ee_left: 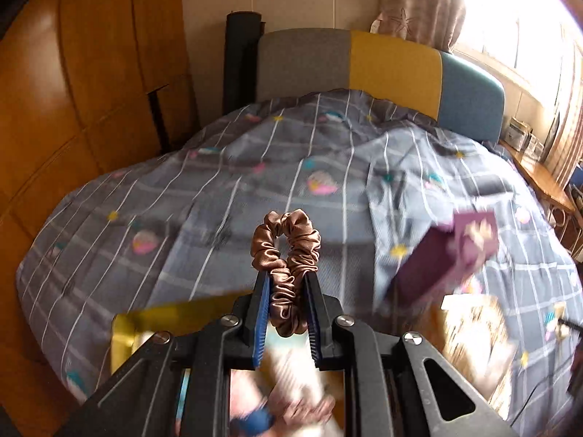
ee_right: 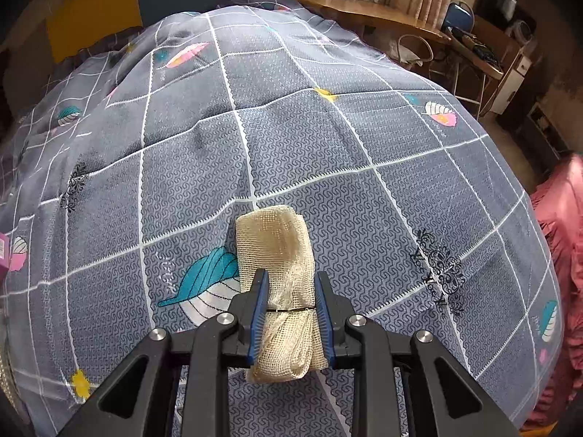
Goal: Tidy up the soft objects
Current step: 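Carry the brown scrunchie to the gold tray and open the left gripper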
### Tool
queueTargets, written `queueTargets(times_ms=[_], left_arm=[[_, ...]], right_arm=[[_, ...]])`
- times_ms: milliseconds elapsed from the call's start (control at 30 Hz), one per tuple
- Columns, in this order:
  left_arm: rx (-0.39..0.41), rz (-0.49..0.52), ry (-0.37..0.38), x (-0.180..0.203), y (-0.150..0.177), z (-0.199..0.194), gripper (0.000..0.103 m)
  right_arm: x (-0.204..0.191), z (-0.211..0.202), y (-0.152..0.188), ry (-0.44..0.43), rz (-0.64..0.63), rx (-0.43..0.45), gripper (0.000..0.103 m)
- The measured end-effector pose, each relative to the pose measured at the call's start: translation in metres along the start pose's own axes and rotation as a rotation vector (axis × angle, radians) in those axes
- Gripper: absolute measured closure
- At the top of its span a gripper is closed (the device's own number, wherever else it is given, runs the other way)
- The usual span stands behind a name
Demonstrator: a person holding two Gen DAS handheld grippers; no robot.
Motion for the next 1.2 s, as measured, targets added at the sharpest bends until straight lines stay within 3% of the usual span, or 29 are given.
queueTargets(times_ms=[267, 433, 533, 733, 967, 1200], left_arm=[[0.053, -0.005, -0.05, -0.031, 0.077, -0.048, 0.086], [0.064, -0.021, -0.064, -0.042, 0.104, -0.062, 0.086], [0.063, -0.027, -0.061, -0.047, 0.114, -0.067, 0.086], [0.071, -0.045, -0.042, -0.057, 0.124, -0.075, 0.085], [0.075, -0.041, -0.04, -0.061, 0.128, -0.078, 0.085], [0.061, -0.038, -0.029, -0.059, 0.134, -0.077, 0.085]], right_arm=[[-0.017, 0.0, 0.005, 0.096, -0.11, 0.03, 0.078], [-0.025, -0.005, 0.002, 0.151, -0.115, 0.022, 0.079], [-0.033, -0.015, 0.0, 0.162, -0.091, 0.041, 0.086], [-0.067, -0.038, 0.004, 0.064, -0.1, 0.07, 0.088], [-0.101, -0.046, 0.024, -0.242, -0.02, 0.016, 0.088], [-0.105, -0.019, 0.046, -0.274, 0.038, -0.049, 0.088]])
Point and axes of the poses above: each gripper's, at about its wrist camera, not at the fingertips, and z roughly the way its jaws point, x to its right, y to its underside, the point moved 1 cm from there along z, roughly the way its jaws point, and after that the axes turned 1 degree about z, right-handed, at the moved point
